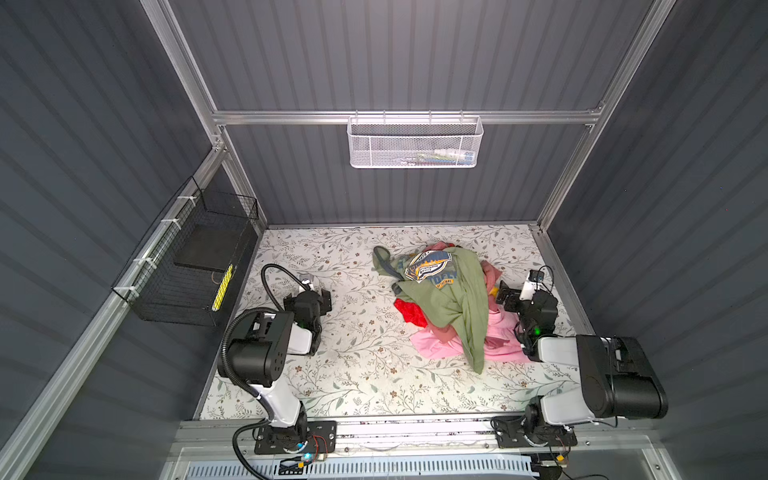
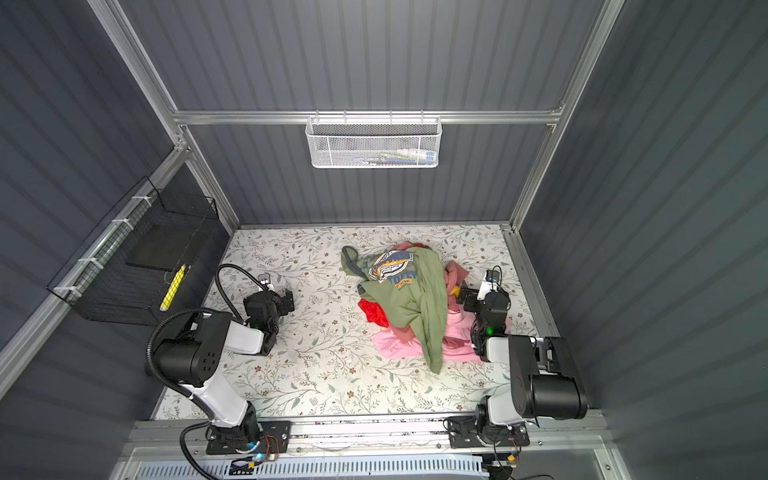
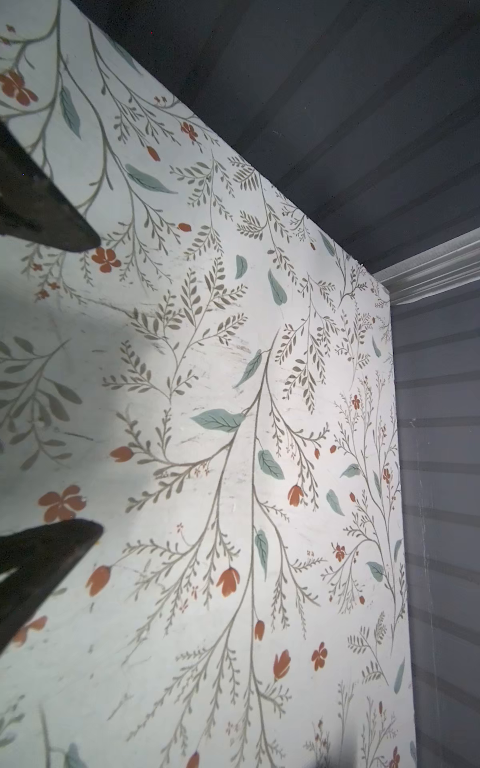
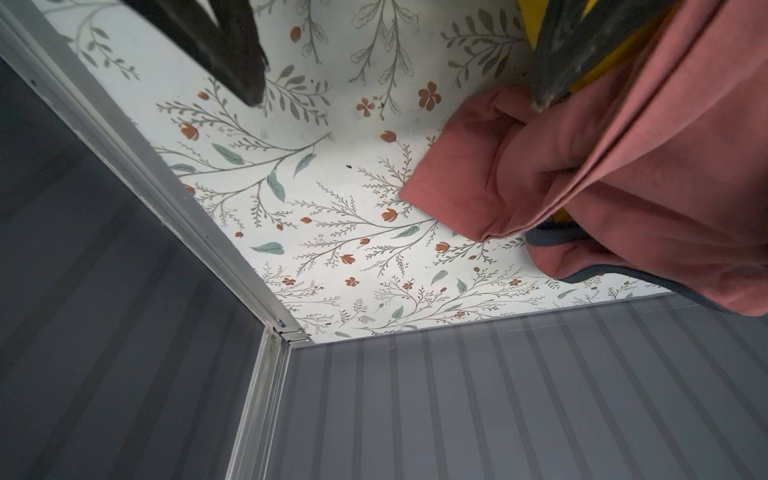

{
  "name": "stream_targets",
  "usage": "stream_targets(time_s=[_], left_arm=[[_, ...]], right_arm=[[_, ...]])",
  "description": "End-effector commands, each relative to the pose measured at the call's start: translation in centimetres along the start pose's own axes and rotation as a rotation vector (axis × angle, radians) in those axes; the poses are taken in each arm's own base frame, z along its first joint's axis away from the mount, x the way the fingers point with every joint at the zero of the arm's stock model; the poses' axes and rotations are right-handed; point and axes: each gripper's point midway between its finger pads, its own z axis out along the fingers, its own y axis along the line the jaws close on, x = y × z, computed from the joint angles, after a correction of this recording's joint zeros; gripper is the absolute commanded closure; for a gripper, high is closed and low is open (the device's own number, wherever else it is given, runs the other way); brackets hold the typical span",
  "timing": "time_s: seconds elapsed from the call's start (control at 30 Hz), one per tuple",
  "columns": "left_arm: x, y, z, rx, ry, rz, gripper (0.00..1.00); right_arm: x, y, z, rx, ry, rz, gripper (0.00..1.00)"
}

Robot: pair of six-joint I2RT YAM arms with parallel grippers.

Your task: Pick out a specific cloth from the pile

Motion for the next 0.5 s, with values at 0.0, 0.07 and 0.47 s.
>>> stream_targets(time_s=[0.0,0.07,0.47], left_arm=[[-0.69,0.03,0.1,0.002,-0.016,-0.02,0.0],[-0.66,0.06,0.1,0.001,-0.015,-0.02,0.0],[-0.62,0.01,0.38,0.025,-0.003,-0.031,0.0]], right_arm=[[-0.69,0.08,0.12,-0.01,-0.018,0.005,0.01],[-0.66,0.09,0.11,-0.01,-0.017,0.005,0.01],[-0.67,0.11,0.07,-0.011,-0.018,0.005,0.01]])
